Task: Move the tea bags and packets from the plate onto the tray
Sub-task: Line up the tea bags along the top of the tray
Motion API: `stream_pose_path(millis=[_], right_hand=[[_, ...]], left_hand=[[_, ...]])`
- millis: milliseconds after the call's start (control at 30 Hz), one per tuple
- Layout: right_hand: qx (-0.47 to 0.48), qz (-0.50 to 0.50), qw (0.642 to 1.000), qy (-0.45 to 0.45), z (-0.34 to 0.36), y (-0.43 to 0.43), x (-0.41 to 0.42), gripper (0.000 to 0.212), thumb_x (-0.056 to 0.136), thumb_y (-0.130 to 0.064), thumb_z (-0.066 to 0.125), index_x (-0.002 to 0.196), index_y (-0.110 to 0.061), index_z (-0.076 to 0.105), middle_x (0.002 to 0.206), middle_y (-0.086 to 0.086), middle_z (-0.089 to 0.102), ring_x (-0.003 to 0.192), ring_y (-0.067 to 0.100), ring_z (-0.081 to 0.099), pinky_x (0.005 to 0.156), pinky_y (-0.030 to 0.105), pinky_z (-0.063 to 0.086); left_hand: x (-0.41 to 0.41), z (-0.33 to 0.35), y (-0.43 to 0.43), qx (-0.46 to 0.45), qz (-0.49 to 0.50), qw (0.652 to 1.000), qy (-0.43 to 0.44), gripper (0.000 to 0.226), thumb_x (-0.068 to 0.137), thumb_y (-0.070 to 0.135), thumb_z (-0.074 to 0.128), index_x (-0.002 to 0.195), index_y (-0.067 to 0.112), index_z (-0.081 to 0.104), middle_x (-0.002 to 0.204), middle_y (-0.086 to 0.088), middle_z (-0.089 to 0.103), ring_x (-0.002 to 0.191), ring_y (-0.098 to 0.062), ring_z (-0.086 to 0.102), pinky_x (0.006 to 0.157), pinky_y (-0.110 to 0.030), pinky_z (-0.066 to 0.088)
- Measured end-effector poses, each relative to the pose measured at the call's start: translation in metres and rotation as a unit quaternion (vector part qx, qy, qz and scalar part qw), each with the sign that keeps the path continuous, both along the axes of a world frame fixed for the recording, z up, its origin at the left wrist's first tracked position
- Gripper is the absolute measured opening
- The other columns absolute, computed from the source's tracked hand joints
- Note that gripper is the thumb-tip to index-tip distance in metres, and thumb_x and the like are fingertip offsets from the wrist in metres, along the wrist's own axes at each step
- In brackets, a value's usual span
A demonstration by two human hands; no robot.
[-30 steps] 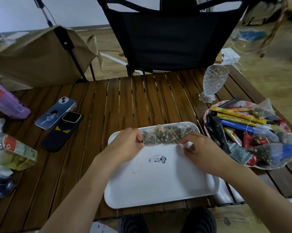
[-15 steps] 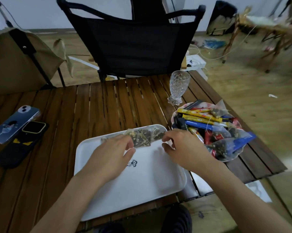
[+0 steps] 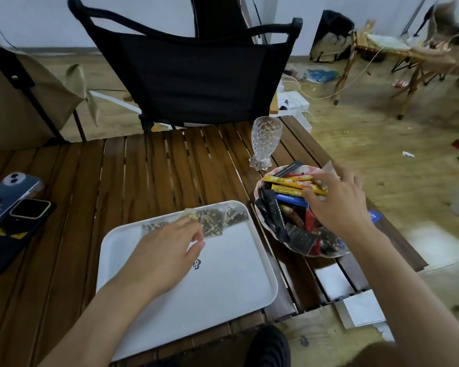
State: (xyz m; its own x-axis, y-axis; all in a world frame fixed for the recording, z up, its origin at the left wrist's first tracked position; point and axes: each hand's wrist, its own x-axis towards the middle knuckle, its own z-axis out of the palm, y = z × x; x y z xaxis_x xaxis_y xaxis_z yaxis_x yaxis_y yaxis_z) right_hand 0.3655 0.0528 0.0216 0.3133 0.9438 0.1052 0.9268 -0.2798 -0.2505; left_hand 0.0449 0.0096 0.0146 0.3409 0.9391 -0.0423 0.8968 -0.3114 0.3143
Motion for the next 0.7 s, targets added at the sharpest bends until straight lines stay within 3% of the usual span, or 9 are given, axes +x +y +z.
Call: stream_pose_path(millis=[100,200,333,467,600,700], right_hand=[[0.018,0.001,1.0,0.011,-0.004,0.004,0.002,0.046,0.095,-0.045,0.054,0.133,-0.018,0.058,0.137,0.008,0.051,0.125,0.032,0.044,0.102,0.049,0.04],[0.097,0.025,0.994,0.037,0.0,0.001,-0.006,0.038,0.097,-0.035,0.053,0.128,-0.014,0.061,0.132,0.004,0.057,0.121,0.026,0.049,0.101,0.044,0.04],[0.166,0.156,0.964,0.135,0.015,-0.016,-0.05,0.025,0.098,-0.028,0.055,0.12,-0.023,0.067,0.121,-0.012,0.06,0.114,0.006,0.053,0.098,0.026,0.042],[0.08,0.289,0.915,0.269,0.01,-0.045,-0.112,0.023,0.095,-0.026,0.061,0.117,-0.027,0.07,0.118,-0.019,0.064,0.106,-0.003,0.06,0.089,0.015,0.05],[-0.03,0.298,0.882,0.364,0.005,-0.061,-0.144,0.026,0.096,-0.028,0.061,0.122,-0.026,0.068,0.117,-0.019,0.067,0.105,-0.005,0.061,0.086,0.015,0.053],[-0.06,0.297,0.865,0.4,0.002,-0.064,-0.154,0.025,0.097,-0.027,0.061,0.12,-0.026,0.069,0.113,-0.019,0.069,0.104,-0.007,0.062,0.085,0.016,0.053]], left_hand=[[0.0,-0.001,0.002,-0.001,0.001,1.0,0.001,0.011,0.102,0.042,0.046,0.103,0.037,0.056,0.108,0.021,0.057,0.093,-0.003,0.057,0.075,-0.025,0.05],[-0.001,0.0,0.003,0.001,0.003,1.0,0.0,0.01,0.102,0.042,0.047,0.103,0.037,0.056,0.107,0.021,0.057,0.092,-0.004,0.057,0.074,-0.024,0.05],[-0.007,0.003,0.005,0.001,0.017,1.0,-0.022,0.009,0.101,0.04,0.05,0.102,0.036,0.057,0.102,0.02,0.057,0.092,-0.005,0.057,0.074,-0.025,0.049],[-0.023,0.005,0.009,-0.036,0.024,0.996,-0.077,0.025,0.093,0.05,0.063,0.114,0.04,0.056,0.11,0.025,0.057,0.094,0.001,0.059,0.076,-0.022,0.051],[-0.035,0.007,0.008,-0.094,0.043,0.985,-0.135,0.048,0.08,0.059,0.074,0.12,0.049,0.049,0.109,0.032,0.055,0.094,0.003,0.06,0.071,-0.017,0.049],[-0.036,0.005,0.007,-0.1,0.028,0.985,-0.14,0.034,0.082,0.057,0.073,0.111,0.044,0.06,0.103,0.025,0.064,0.09,0.0,0.063,0.076,-0.027,0.058]])
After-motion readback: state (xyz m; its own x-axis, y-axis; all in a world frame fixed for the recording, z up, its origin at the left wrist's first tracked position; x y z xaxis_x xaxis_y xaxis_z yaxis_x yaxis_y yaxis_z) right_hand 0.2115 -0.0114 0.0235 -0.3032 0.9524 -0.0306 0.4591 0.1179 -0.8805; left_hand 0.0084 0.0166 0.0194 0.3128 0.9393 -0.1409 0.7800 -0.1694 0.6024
